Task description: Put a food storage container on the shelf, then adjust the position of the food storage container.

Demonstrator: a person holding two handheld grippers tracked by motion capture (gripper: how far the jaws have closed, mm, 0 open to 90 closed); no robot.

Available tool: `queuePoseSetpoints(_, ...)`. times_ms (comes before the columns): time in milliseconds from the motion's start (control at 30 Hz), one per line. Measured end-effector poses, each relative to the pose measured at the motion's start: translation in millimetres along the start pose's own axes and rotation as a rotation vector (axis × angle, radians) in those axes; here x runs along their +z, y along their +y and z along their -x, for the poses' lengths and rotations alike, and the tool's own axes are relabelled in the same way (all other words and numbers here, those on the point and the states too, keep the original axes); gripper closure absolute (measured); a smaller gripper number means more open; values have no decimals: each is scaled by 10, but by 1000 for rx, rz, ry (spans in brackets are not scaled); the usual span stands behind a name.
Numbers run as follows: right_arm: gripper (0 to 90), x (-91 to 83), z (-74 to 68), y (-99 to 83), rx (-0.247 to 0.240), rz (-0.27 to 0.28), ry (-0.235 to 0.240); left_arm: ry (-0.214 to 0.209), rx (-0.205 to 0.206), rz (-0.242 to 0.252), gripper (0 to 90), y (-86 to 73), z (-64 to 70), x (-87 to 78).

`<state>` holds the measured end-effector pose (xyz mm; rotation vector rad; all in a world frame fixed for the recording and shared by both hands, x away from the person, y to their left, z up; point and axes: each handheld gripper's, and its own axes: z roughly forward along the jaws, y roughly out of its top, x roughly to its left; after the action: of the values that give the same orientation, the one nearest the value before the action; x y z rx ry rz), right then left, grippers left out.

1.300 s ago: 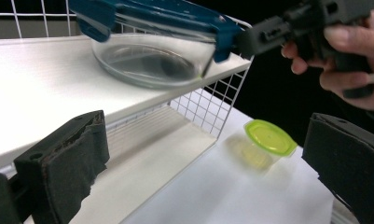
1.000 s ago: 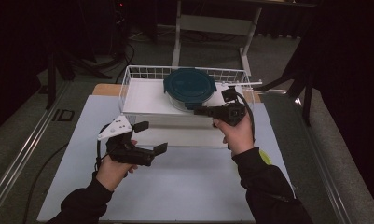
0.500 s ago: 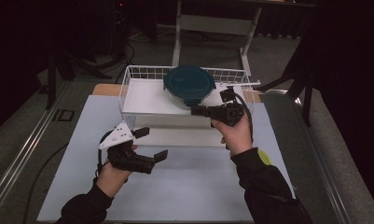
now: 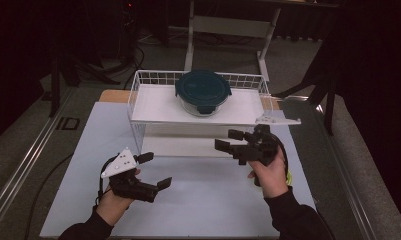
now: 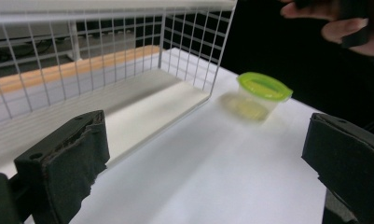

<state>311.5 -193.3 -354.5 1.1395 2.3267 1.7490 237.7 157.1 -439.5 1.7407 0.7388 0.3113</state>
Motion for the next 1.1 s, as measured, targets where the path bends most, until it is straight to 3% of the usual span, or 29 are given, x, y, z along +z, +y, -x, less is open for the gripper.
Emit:
queuePoseSetpoints(67, 188, -77, 11, -79, -33, 8, -19, 0, 0, 4, 3, -56, -5, -2)
queuePoseSetpoints(233, 139, -281, 40, -291, -91, 54, -15, -21, 18, 22, 3, -178, 22, -6)
queuePoseSetpoints(333, 134, -389, 55, -389, -94, 20, -40, -38, 23, 17, 2, -257, 33, 0)
queuePoseSetpoints(467, 143, -527, 123, -537, -83, -15, -37, -51, 24, 5, 2, -344, 37, 0)
queuePoseSetpoints(667, 175, -660, 230, -741, -104, -26, -88, -60, 35, 5, 3, -413, 40, -21)
queuePoseSetpoints(700, 193, -682, 256, -784, -92, -25, -97, -61, 36, 10, 3, -415, 39, -26)
queuePoseSetpoints(800, 290, -729, 293, -870, -122, -49, -142, -59, 37, 17, 3, -414, 29, -29)
queuePoseSetpoints(1100, 610, -1017, 546, -1062, -102, -39, -285, -72, 45, 26, 2, -426, 30, -17)
